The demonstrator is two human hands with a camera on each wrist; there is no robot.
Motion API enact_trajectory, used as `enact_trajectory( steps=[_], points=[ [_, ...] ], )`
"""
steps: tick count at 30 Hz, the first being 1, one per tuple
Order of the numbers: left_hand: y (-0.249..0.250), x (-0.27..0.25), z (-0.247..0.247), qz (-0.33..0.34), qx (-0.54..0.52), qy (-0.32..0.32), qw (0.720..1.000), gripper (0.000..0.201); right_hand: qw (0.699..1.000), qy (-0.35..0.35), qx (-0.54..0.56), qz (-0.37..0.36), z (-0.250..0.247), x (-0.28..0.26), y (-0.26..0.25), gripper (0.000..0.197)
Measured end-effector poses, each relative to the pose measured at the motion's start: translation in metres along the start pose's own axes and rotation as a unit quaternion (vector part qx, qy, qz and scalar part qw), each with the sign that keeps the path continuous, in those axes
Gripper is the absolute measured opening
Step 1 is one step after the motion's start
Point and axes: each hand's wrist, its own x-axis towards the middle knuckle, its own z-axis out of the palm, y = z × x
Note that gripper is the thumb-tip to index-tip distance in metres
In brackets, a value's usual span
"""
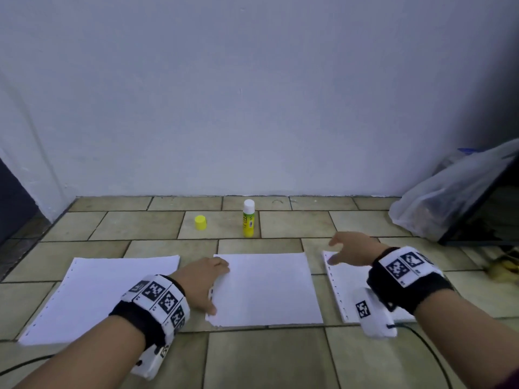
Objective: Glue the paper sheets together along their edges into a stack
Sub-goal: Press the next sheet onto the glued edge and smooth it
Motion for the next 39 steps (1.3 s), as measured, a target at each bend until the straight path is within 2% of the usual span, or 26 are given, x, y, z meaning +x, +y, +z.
enact_trajectory(
  steps=[4,7,10,15,17,20,23,26,30,35,39],
  points=[
    [0.001,0.0,0.002,0.001,0.004,0.009,1.0,0.091,0.997,-0.059,0.014,0.037,0.026,-0.03,0.033,0.096],
    [0.004,-0.002,-0.001,-0.002,0.031,0.023,0.999,0.087,0.998,-0.044,0.011,0.033,0.044,-0.039,0.041,0.104],
    [0.009,-0.003,-0.003,-0.009,0.034,0.015,0.999,0.087,0.999,-0.008,0.034,0.037,0.051,-0.039,0.047,0.096],
    [0.011,-0.006,-0.003,-0.026,-0.002,-0.001,1.0,0.091,0.999,0.014,0.033,0.036,0.052,-0.04,0.054,0.071],
    [0.013,-0.009,-0.004,-0.032,-0.002,0.003,0.999,0.093,0.999,0.027,0.024,0.036,0.052,-0.038,0.055,0.054],
    [0.015,-0.01,-0.003,-0.037,-0.011,0.013,0.999,0.089,0.996,0.077,0.031,0.029,0.048,-0.036,0.057,0.013],
    [0.018,-0.01,0.0,-0.031,-0.005,0.019,0.999,0.08,0.99,0.131,0.035,0.024,0.038,-0.038,0.057,0.014],
    [0.019,-0.009,0.004,-0.03,-0.007,0.021,0.999,0.082,0.98,0.198,0.013,0.016,0.023,-0.046,0.05,0.011],
    [0.02,-0.01,0.007,-0.029,-0.006,0.028,0.999,0.086,0.972,0.231,-0.045,0.0,0.008,-0.059,0.024,0.015],
    [0.019,-0.012,0.009,-0.045,-0.033,0.032,0.998,0.086,0.974,0.205,-0.093,-0.035,0.012,-0.062,-0.022,0.022],
    [0.02,-0.012,0.009,-0.041,-0.024,0.015,0.999,0.086,0.982,0.158,-0.086,-0.053,0.025,-0.051,-0.04,0.023]
  ],
)
